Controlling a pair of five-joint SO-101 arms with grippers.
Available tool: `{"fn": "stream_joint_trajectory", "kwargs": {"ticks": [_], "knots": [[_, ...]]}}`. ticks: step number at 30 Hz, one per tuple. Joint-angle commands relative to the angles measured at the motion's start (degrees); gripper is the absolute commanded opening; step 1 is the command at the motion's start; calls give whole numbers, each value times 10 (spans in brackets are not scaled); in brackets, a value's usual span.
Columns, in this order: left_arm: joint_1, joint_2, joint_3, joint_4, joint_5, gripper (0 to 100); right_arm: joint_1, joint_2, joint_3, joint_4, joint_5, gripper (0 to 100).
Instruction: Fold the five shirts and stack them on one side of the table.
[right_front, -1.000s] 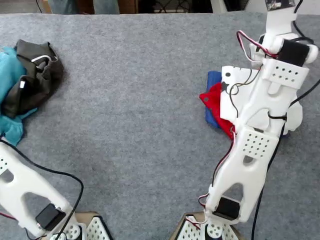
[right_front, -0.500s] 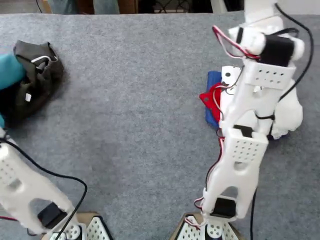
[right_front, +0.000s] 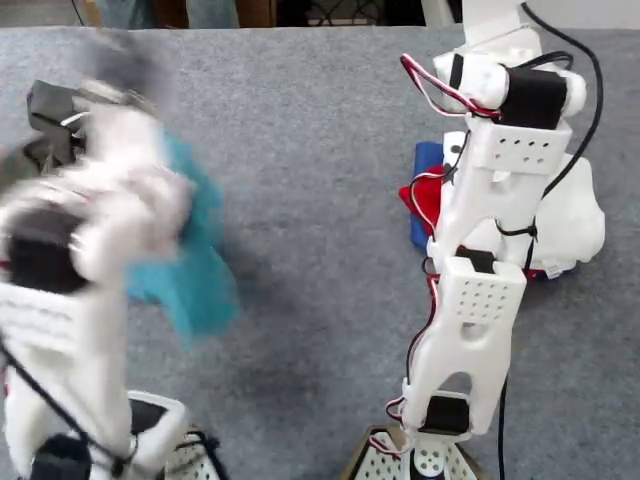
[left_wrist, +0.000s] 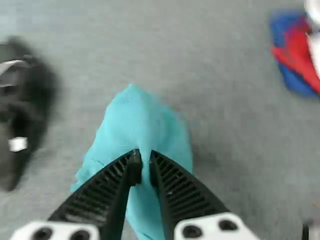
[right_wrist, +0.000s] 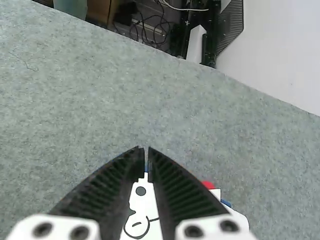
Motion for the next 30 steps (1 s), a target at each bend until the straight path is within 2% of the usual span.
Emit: {"fn": "stream_joint_trajectory", "kwargs": {"ticks": [1,4,6,10,14,17,20,24,30], "knots": [[83,-39,165,-36,-25,90,-7,-33,-11,2,-4,29],[52,-40,246,-66,-11,251,-8,-32,-7,2,-4,29],[20,-45,250,-69,10,300,-9,-34,16,2,-4,30],[-78,-45,174,-40,17,292,-19,-36,89,2,-4,53],[-241,-39,117,-24,16,292,-49,-58,175,3,-4,151],[-344,-29,153,-55,18,292,-98,-104,285,3,-4,201],[-399,4,238,-104,20,292,-165,-156,432,2,-4,209],[-376,67,337,-146,20,292,-233,-214,633,1,-4,209],[-242,127,385,-156,26,292,-220,-309,766,-2,-4,209]]}}
